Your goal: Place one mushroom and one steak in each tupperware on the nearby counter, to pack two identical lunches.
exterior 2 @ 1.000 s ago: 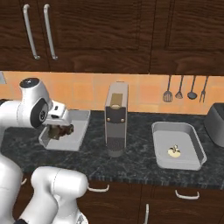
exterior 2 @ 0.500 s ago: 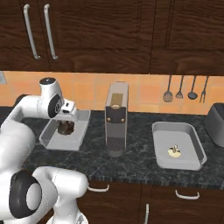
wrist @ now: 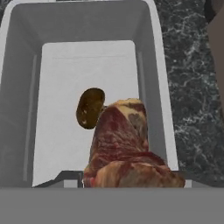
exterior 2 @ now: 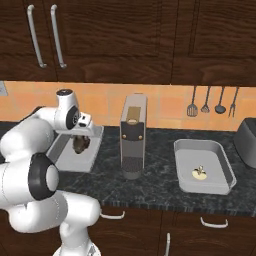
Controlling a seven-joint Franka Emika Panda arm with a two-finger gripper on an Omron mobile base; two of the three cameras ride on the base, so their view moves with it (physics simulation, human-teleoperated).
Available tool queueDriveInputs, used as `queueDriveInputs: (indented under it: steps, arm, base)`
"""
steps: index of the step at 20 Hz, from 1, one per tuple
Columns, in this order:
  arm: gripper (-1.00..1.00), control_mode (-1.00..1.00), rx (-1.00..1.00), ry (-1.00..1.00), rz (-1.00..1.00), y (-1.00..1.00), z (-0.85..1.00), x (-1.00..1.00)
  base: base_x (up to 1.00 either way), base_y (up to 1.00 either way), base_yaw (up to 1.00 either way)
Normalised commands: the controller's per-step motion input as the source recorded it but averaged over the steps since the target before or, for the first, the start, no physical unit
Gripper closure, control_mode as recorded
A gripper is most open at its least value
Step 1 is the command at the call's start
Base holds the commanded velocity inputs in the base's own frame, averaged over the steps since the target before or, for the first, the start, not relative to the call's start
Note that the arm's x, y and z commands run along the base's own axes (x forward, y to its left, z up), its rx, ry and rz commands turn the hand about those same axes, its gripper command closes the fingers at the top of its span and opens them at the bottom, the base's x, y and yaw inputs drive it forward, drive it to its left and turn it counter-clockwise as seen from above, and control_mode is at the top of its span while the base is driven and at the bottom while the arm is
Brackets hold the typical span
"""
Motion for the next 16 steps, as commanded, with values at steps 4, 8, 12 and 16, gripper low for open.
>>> queueDriveInputs:
  steps: [4,8,12,16]
  arm:
    - [1.0,-1.0,-0.01,-0.03,0.02,0.09,-0.53,0.36]
    - [1.0,-1.0,-0.02,-0.01,0.02,0.25,-0.53,0.32]
    - [1.0,-1.0,-0.02,0.0,0.01,0.26,-0.4,0.32]
    - [1.0,-1.0,0.0,-0.01,0.03,-0.01,0.01,0.01]
  base:
    - [0.0,0.0,0.0]
    - [0.0,0.0,0.0]
    - [0.0,0.0,0.0]
    - [0.0,0.0,0.0]
